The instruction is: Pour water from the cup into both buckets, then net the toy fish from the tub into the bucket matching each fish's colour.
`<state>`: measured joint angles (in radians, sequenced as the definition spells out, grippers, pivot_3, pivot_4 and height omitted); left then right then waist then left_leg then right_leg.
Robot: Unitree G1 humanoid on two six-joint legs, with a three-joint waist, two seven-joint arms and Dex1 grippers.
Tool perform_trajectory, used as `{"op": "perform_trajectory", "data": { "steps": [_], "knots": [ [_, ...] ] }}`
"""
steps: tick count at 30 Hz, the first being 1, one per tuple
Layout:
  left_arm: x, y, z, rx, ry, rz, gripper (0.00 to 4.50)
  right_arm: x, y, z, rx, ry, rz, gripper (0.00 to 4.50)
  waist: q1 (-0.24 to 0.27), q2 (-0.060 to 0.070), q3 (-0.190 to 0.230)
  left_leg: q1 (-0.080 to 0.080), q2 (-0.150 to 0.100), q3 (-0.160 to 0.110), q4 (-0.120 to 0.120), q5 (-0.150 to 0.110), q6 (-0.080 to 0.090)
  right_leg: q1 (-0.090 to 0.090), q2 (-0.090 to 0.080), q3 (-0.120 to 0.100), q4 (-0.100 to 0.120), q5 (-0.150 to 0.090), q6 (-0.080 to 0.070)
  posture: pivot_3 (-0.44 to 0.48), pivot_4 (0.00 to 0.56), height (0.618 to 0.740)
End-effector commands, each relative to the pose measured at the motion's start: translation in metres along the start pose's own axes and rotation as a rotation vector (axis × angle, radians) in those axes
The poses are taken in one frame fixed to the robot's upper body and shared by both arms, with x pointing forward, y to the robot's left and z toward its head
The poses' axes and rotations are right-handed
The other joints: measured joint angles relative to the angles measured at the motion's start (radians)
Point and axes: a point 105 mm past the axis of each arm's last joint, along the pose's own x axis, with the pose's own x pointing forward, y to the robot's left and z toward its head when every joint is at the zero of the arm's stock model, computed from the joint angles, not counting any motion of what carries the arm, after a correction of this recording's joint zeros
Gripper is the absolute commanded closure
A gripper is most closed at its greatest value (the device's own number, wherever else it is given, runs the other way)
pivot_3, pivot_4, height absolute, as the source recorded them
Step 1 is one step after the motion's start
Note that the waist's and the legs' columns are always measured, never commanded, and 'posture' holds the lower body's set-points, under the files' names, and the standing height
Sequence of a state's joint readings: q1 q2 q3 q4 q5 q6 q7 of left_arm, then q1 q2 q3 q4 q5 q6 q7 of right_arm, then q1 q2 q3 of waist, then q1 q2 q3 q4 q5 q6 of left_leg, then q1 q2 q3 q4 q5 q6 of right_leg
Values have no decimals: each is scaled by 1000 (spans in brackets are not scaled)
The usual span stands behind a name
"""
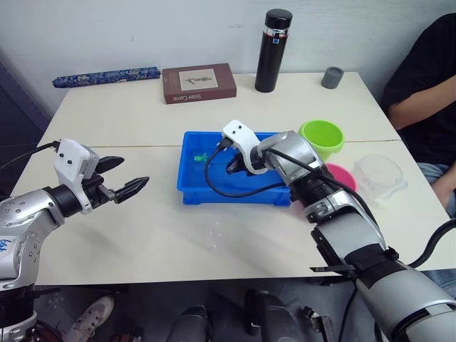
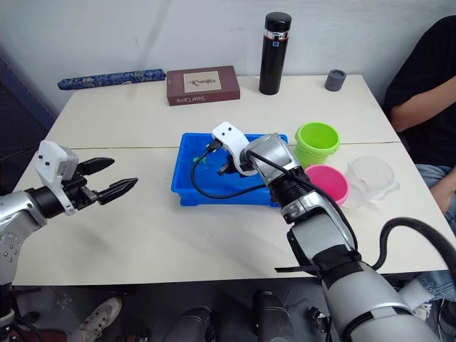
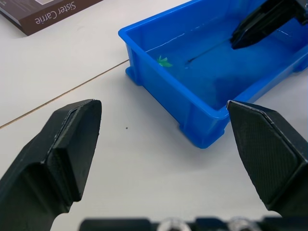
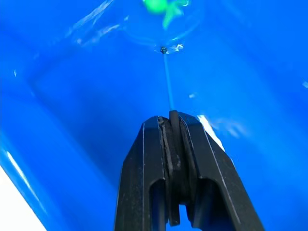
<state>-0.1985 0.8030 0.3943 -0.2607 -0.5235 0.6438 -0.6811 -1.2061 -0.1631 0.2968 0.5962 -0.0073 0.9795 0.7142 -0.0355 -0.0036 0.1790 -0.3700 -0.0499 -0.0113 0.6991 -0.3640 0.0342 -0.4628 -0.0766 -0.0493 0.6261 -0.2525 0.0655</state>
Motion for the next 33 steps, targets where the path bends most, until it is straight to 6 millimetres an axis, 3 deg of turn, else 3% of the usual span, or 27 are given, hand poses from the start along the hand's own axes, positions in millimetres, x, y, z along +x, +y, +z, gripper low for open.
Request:
{"op": "perform_trajectory", "data": {
  "steps": [1, 6, 13, 20, 25, 33],
  "knots": [
    [-2, 1, 15, 49, -31, -7, 28, -18, 1, 26, -25, -109, 31, 4500, 1, 0, 0, 0, 0, 0, 0, 0, 0, 0, 0, 0, 0, 0, 0, 0, 150, 739],
    [2, -2, 18, 51, -37, -38, 28, -39, -10, 14, -24, -125, 24, 4500, 5, 0, 0, 0, 0, 0, 0, 0, 0, 0, 0, 0, 0, 0, 0, 0, 150, 739],
    [23, -26, 24, 27, -82, -215, 28, -78, -28, -12, -29, -149, -12, 4500, 13, 0, 0, -1, 0, 0, 0, 0, 0, 0, -1, 0, -1, 0, 0, 0, 150, 739],
    [47, -37, 39, 43, -138, -342, 28, -125, -38, -55, -18, -158, -48, 4500, 18, 0, 0, -1, 0, 0, 0, 0, 0, 0, -1, 0, -1, 0, 0, 0, 150, 739],
    [65, -47, 46, 62, -164, -426, 28, -150, -46, -74, -84, -163, -130, 4500, 32, 0, 0, 0, 0, 2, 0, 0, 0, 1, 0, 1, -1, 0, 0, 0, 150, 739],
    [79, -48, 48, 90, -166, -465, 28, -199, -72, -78, -37, -210, -268, 4500, 35, 0, 0, 0, 0, 2, 0, 0, 0, 1, 0, 1, -1, 0, 0, 0, 150, 739]
  ]
}}
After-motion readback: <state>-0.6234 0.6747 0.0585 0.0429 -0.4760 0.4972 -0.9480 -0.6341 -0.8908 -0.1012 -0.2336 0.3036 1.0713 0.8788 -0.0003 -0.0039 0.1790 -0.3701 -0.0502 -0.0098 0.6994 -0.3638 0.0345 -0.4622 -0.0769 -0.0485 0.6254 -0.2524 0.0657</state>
